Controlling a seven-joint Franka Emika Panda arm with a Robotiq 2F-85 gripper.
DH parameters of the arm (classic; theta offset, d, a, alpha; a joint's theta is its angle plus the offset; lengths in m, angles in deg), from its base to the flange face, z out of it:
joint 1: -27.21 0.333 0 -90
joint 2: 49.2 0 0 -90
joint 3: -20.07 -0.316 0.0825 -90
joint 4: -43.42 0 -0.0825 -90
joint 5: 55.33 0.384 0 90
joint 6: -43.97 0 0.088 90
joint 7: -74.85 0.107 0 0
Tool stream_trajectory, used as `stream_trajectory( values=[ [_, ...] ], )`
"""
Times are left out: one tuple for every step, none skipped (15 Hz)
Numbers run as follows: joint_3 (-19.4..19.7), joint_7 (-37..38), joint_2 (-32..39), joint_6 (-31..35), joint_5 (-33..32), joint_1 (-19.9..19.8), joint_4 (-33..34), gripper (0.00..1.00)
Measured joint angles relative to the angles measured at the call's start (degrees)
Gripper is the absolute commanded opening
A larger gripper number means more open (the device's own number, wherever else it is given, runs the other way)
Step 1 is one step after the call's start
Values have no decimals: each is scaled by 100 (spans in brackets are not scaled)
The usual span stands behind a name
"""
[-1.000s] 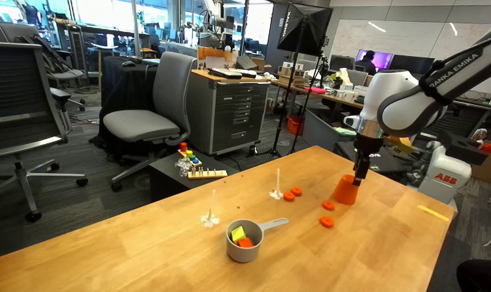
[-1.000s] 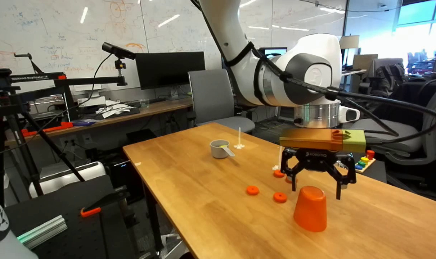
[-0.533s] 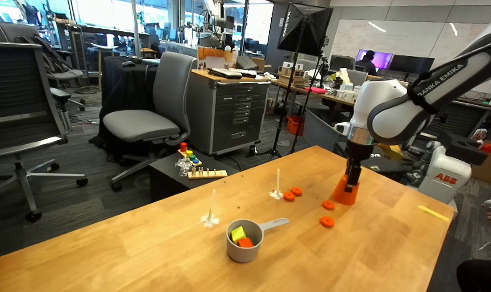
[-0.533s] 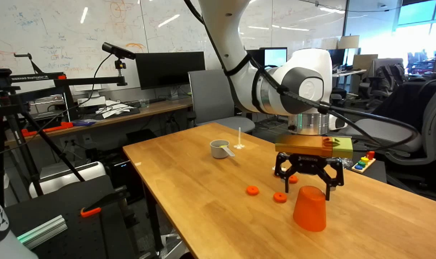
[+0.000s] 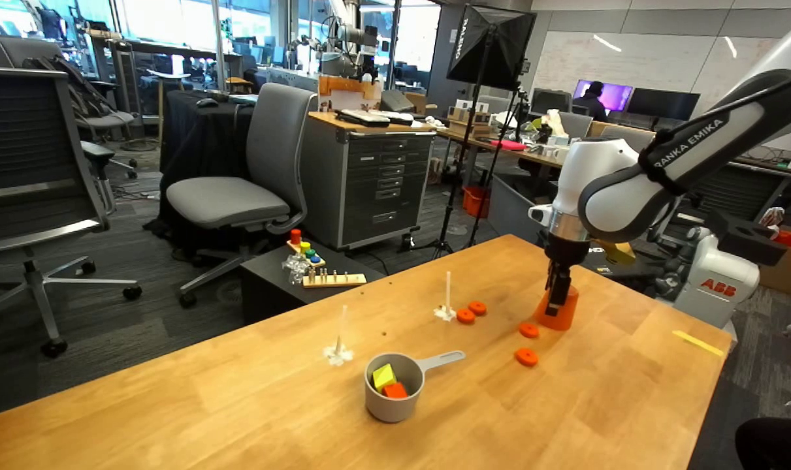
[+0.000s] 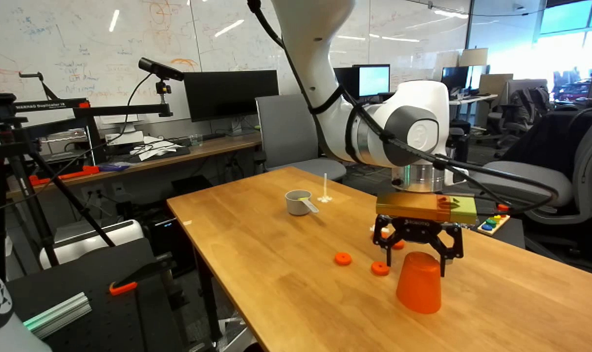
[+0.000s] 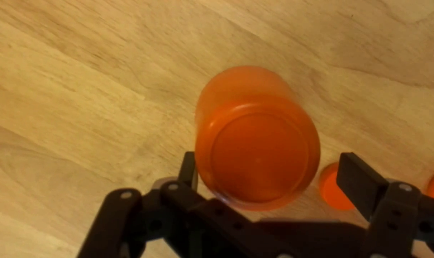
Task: Put the three blocks in the gray cup
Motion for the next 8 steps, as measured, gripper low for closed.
stream_trajectory(
  values=[
    [0,0,17,0,0,-5,3,100],
    [0,0,26,-2,0,-11,3,100],
    [0,0,31,-5,0,-18,3,100],
    [0,0,34,-10,0,-25,3,100],
    [2,0,35,-19,0,-31,0,100],
    [6,0,35,-27,0,-35,-4,100],
    [9,0,35,-35,0,-41,-9,100],
    [13,0,34,-43,0,-45,-15,100]
  ],
)
